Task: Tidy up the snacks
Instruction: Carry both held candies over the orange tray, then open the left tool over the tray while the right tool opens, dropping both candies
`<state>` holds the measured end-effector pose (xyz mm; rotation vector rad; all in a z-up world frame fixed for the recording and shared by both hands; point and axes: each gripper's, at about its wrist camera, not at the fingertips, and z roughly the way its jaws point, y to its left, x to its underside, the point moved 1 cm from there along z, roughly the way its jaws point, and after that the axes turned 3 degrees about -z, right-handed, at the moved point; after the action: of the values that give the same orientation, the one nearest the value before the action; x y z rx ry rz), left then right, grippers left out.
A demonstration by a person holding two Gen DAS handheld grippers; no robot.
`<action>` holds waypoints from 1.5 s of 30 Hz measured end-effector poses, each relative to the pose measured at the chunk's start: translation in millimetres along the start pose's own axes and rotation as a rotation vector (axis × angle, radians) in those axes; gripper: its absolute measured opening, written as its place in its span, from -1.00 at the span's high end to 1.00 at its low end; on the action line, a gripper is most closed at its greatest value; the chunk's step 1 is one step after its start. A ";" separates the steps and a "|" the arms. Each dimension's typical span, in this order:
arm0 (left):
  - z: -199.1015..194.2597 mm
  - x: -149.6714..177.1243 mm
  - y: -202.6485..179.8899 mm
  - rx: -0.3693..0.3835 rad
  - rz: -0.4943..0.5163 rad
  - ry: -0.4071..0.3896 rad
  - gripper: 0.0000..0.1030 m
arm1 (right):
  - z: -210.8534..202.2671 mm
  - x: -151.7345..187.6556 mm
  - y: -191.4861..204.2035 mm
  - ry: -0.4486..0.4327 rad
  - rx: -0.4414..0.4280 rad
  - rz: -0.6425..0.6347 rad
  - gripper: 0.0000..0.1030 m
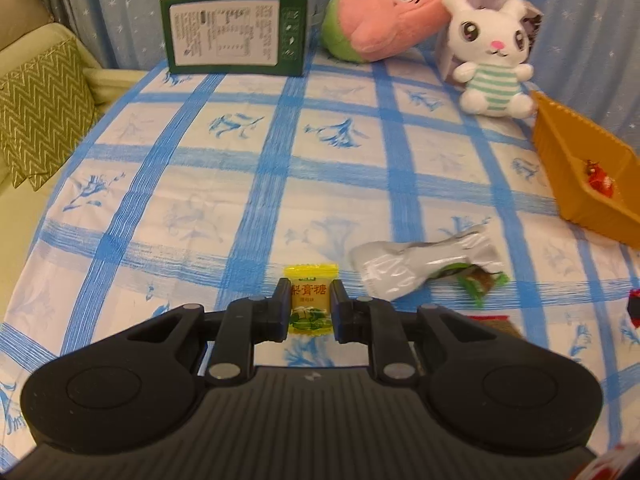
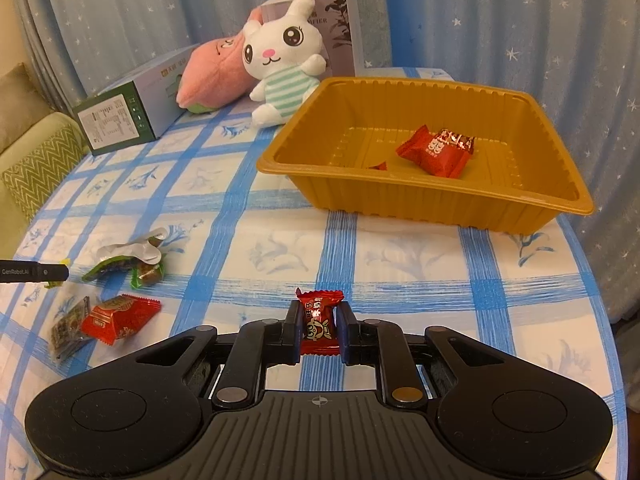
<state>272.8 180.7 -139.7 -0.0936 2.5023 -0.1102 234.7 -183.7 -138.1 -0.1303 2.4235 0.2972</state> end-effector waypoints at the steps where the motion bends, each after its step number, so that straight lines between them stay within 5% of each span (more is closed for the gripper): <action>1: -4.4 -0.7 -3.7 0.009 0.005 -0.004 0.66 | -2.7 -0.2 -1.0 -0.004 -0.002 0.001 0.66; 22: -62.9 -27.6 -175.1 0.269 0.250 -0.113 0.66 | -62.9 -23.7 -79.2 -0.115 0.019 0.060 0.66; 34: -38.6 -72.3 -269.3 0.319 0.373 -0.156 0.65 | -59.9 -80.4 -140.5 -0.190 0.061 0.053 0.66; 45: 17.5 -102.3 -318.2 0.293 0.451 -0.112 0.65 | -30.6 -115.0 -167.0 -0.174 0.047 0.068 0.66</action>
<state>378.4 -127.1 -61.1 0.5648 2.3057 -0.2719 331.8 -351.3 -70.8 -0.0008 2.2636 0.2709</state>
